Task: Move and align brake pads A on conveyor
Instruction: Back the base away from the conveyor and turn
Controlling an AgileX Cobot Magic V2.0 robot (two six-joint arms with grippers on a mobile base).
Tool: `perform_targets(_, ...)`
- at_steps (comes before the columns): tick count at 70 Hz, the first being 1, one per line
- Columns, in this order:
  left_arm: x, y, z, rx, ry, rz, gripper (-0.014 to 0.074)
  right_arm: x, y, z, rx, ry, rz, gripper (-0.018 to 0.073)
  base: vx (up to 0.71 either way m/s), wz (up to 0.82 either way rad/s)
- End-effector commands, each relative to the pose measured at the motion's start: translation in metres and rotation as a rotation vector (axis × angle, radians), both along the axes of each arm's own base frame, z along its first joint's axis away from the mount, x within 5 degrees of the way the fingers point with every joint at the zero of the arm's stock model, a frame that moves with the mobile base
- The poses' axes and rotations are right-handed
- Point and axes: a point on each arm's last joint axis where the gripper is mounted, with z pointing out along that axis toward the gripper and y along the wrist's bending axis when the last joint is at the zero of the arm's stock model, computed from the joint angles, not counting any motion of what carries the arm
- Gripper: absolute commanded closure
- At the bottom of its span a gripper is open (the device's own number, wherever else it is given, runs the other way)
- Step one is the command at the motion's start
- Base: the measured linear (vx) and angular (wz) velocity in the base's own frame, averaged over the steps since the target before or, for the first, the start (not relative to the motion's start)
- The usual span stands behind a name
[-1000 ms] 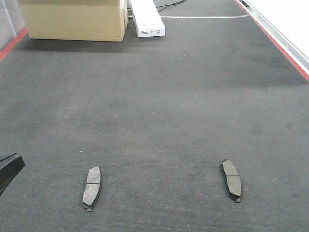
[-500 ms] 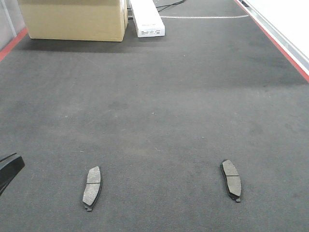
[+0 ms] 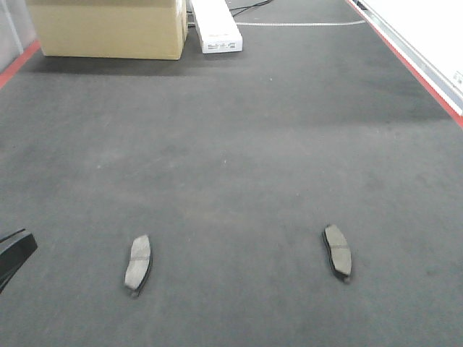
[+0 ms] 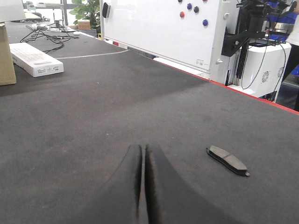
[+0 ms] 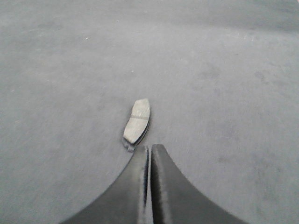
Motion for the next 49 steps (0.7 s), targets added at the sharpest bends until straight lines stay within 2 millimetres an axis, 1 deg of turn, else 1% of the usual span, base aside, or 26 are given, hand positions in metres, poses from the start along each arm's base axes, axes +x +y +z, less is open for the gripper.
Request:
perform_targets(1,0.0010,0.0020,0.0096,-0.024,-0.033,0.025,0.0603,0.0029,-0.0003,0.0136,0.004,-0.086,-0.006,0.0563,-0.16,0.02)
perform_targets(24,0.0010,0.0018,0.0095,-0.023,-0.032,0.024,0.0603,0.0029,-0.0003,0.0136,0.004,-0.086,-0.006,0.0563,-0.24,0.01)
perform_targets(49,0.0010,0.0018,0.0095,-0.023,-0.032,0.024,0.0603,0.0029,-0.0003,0.0136,0.004,-0.086,-0.006,0.0563,-0.27,-0.10)
